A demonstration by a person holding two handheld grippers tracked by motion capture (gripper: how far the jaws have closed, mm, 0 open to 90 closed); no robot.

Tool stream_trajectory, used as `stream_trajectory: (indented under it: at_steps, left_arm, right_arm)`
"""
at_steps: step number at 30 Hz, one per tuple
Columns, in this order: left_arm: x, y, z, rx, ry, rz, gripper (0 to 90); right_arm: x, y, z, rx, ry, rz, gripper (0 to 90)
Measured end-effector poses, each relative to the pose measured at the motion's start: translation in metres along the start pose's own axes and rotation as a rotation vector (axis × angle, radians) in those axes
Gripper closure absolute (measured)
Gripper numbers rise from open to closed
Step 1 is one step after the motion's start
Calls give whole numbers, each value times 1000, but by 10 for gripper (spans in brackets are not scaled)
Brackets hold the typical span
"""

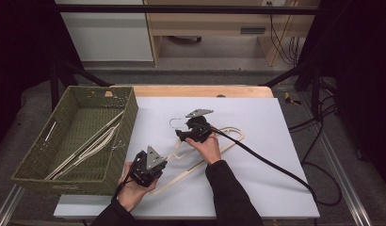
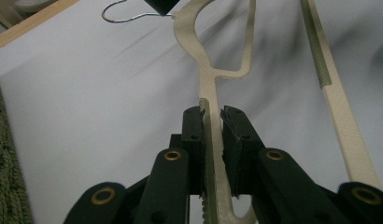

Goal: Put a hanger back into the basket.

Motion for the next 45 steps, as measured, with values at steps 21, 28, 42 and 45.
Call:
stream_trajectory:
  at_steps: [21,28,42,45]
  left_arm:
    - [4,4,-5,2,12,12,793]
    - [6,6,-9,16,6,13,793]
    - [10,15,-12,17,18,28,791]
    - [13,19,-12,10,31,37,791]
  right_arm:
    - [25,16,-2,79,-62,126,857]
    - [18,13,-3,63,-25,119,890]
    - [1,8,-1,49,-33,44,895]
    - [-4,8,-2,46,-54,16,896]
Point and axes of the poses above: each handheld gripper's, and its own axes: x roughly forward along the jaws, y roughly out of its underside, z roughly to its left, the point moved 8 cm from there along x, roughly forward along the jaws, and after that the axes turned 8 degrees about -z, right-handed, at the moved point
